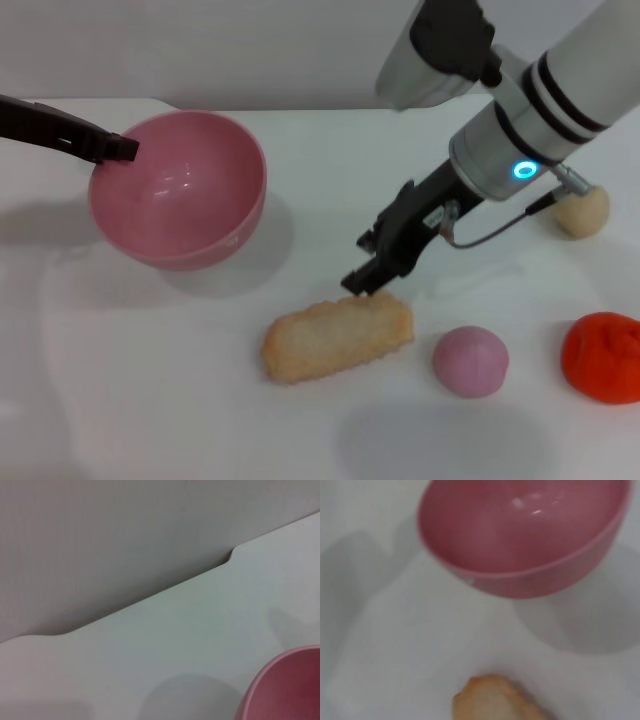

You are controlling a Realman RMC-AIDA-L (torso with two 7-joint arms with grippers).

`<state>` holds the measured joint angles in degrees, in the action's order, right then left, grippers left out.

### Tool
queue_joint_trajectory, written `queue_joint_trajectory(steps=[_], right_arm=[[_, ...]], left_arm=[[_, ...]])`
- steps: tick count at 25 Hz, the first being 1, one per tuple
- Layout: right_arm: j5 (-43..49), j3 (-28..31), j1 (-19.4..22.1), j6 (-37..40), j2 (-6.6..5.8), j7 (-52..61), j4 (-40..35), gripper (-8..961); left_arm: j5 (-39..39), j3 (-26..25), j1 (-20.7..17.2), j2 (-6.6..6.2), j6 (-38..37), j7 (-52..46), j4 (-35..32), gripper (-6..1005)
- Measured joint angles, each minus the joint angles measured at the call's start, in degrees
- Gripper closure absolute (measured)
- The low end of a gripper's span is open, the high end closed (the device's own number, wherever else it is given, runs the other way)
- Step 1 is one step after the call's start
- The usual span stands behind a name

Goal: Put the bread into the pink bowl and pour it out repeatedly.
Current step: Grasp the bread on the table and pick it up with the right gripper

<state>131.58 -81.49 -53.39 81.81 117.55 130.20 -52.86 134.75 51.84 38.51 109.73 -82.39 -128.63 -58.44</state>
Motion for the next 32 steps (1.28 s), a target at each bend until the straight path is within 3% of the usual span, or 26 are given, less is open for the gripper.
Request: queue_joint_trajectory(steps=[8, 20, 32], right_arm=[[0.15, -0.42, 0.4, 1.9, 0.71, -2.06, 1.58, 346], [-1.2, 3.05, 5.56, -4.1, 1.06, -5.51, 0.0, 363], [-1.81, 2.48, 5.99, -8.19, 1.34, -7.06, 7.16, 393]], left_arm=[[-0.04, 0.2, -0.91, 0.4, 0.18, 0.34, 0.06, 952], [-0.03, 0.16, -2.71, 1.82, 0.04, 0.61, 0.03, 952], [-0.01, 0.17, -3.0, 2.14, 0.13, 0.68, -0.07, 952]])
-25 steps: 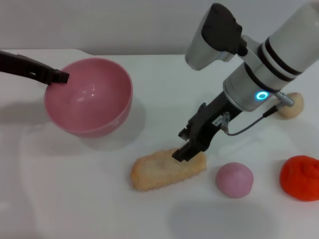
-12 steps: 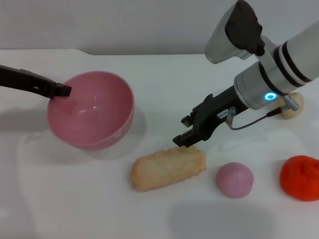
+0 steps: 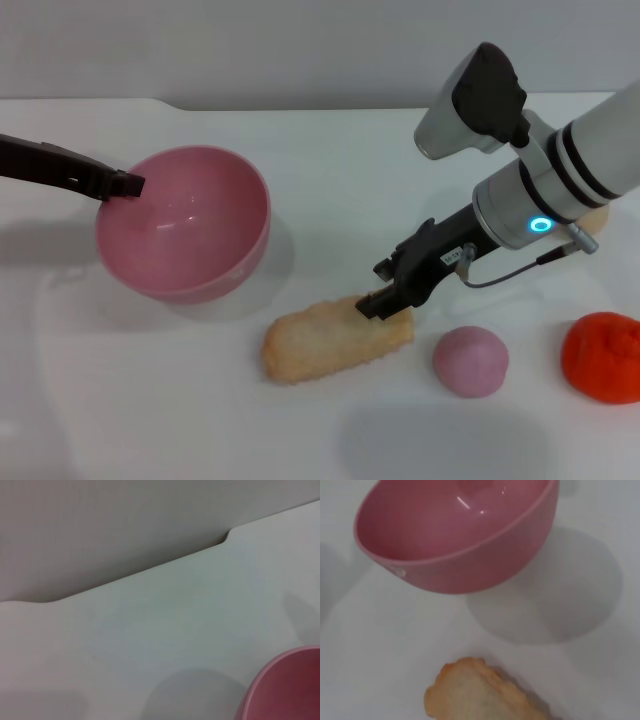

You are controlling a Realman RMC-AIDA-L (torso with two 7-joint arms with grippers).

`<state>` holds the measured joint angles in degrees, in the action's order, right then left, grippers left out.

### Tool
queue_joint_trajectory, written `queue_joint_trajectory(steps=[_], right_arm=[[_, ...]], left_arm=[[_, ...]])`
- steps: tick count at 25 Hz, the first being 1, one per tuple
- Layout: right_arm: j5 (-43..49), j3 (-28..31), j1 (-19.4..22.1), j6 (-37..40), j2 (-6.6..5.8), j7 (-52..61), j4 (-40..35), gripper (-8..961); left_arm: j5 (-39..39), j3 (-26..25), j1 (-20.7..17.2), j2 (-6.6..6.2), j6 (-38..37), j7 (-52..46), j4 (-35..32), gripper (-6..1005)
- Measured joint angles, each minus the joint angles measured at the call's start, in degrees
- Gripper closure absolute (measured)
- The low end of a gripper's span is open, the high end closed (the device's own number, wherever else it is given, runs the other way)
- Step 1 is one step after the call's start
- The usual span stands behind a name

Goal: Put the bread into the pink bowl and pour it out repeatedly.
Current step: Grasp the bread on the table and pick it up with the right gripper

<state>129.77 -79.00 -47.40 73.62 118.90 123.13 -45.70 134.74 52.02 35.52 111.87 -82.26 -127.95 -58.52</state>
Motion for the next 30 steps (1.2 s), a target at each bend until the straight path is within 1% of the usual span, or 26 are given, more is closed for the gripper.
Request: queue_joint_trajectory(steps=[9, 11, 24, 30], right_arm=[[-0.12, 0.01, 0.79, -1.26, 0.16, -0.01, 1.73, 415], [-0.16, 0.01, 0.95, -1.81, 0.19, -0.01, 2.26, 420], [-0.28, -0.59, 1.06, -3.69, 0.28, 0.25, 4.19, 453], [-2.54, -0.78, 0.6, -4.4, 0.29, 0.33, 5.97, 468]], left_arm=[[0.0, 0.73, -0.01, 0.19, -0.07, 0.04, -0.13, 952], [0.0, 0.9, -0.15, 0.58, -0.09, 0.11, -0.19, 952], [-0.01, 1.63, -0.9, 0.83, -0.25, 0.48, -0.29, 952], [-0.01, 1.67, -1.11, 0.87, -0.2, 1.21, -0.21, 952]])
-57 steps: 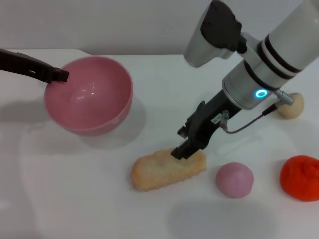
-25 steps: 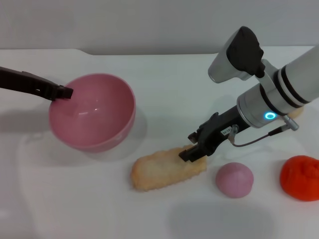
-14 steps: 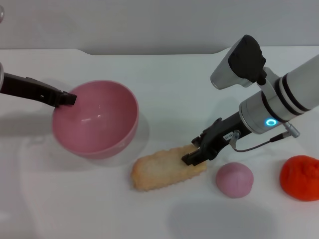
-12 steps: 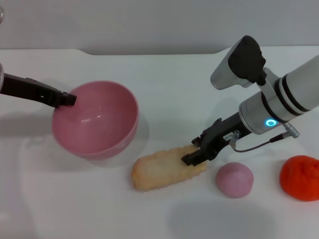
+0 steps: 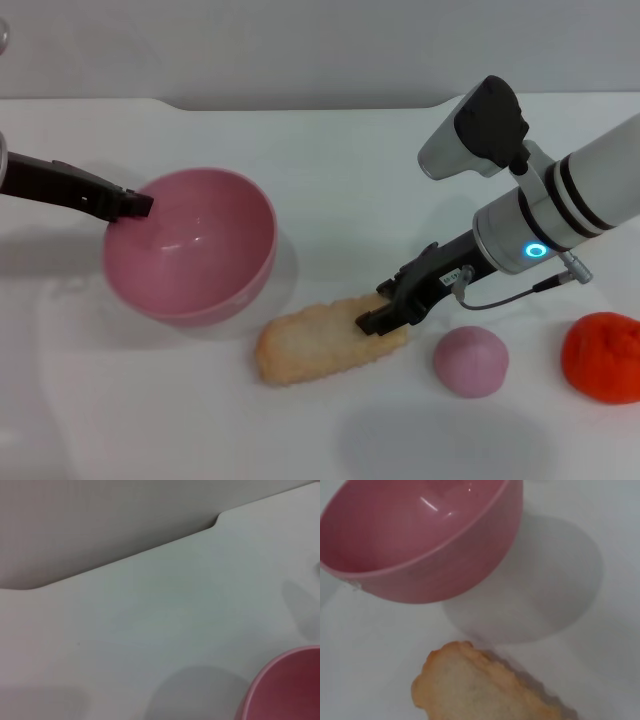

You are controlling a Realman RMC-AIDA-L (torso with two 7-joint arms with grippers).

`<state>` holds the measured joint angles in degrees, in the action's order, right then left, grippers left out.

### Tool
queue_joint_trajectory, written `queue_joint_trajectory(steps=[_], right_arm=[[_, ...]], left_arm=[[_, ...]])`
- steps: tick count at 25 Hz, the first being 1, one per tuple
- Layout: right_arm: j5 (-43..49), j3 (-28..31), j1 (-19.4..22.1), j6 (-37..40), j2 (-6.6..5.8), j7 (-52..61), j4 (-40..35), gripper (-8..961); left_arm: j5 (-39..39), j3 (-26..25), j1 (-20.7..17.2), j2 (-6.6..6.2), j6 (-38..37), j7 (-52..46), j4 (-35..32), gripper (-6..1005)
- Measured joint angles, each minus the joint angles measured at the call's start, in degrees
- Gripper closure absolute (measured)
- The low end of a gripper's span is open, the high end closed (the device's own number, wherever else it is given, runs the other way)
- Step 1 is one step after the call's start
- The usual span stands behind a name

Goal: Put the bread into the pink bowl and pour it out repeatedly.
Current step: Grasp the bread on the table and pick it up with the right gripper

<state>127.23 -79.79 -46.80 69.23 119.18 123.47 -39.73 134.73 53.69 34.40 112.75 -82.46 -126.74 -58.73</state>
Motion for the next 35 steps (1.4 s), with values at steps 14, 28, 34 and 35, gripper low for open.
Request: queue_joint_trajectory(steps=[14, 28, 34, 35], right_arm=[[-0.5, -0.61, 0.46, -1.23, 0.0, 0.35, 0.47, 518], [-0.33, -1.26, 0.57, -1.31, 0.0, 0.37, 0.47, 622], [-0.47, -1.38, 0.57, -1.3, 0.0, 0.36, 0.44, 647], [-0.47, -1.39, 0.57, -1.3, 0.0, 0.33, 0.42, 672]], left_arm=[[0.0, 0.0, -0.31, 0.0, 0.05, 0.56, 0.0, 952], [0.0, 0.0, -0.3, 0.09, -0.07, 0.97, -0.07, 952], [0.0, 0.0, -0.3, 0.09, -0.07, 0.97, -0.07, 952], [0.0, 0.0, -0.3, 0.09, -0.07, 0.97, -0.07, 952]])
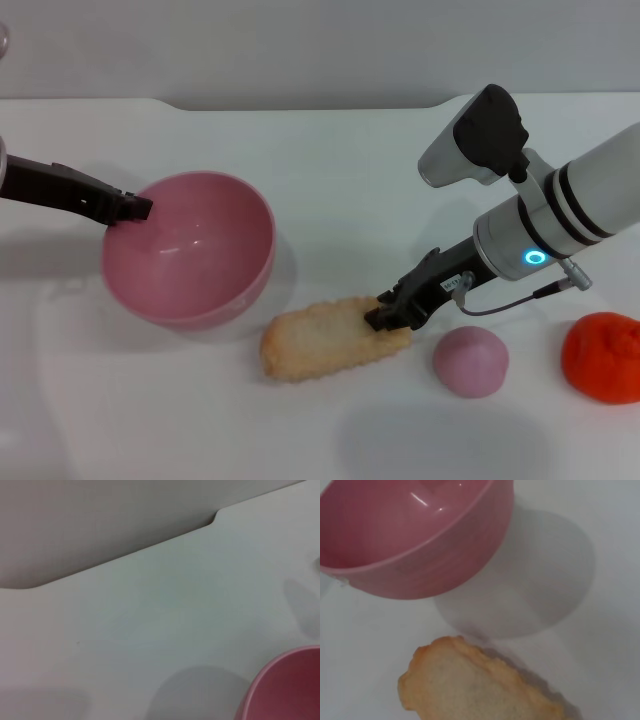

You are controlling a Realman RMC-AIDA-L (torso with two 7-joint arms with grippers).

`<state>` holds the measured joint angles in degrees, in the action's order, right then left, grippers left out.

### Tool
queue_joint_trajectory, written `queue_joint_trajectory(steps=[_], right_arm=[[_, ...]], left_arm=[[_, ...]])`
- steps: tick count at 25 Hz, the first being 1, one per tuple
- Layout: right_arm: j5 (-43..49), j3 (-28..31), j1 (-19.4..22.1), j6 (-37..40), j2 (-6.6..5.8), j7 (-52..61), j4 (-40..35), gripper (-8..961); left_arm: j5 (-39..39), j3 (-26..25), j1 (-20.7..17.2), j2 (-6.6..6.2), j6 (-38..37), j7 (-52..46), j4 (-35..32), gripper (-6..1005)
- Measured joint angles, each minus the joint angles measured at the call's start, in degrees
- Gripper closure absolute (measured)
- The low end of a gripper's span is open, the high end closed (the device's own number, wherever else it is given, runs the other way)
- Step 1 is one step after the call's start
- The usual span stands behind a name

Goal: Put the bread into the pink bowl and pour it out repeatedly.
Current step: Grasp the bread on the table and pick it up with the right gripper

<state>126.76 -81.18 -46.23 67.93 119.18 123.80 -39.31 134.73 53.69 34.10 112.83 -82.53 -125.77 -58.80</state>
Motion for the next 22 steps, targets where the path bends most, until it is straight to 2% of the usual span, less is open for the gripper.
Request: queue_joint_trajectory(steps=[12, 22], right_arm=[[-0.03, -0.01, 0.0, 0.01, 0.0, -0.34, -0.07, 782], [-0.03, -0.01, 0.3, -0.06, 0.0, -0.39, -0.29, 816]], left_arm=[[0.0, 0.0, 0.0, 0.13, 0.0, -0.06, 0.0, 952], [0.0, 0.0, 0.0, 0.18, 0.0, -0.09, 0.0, 952]])
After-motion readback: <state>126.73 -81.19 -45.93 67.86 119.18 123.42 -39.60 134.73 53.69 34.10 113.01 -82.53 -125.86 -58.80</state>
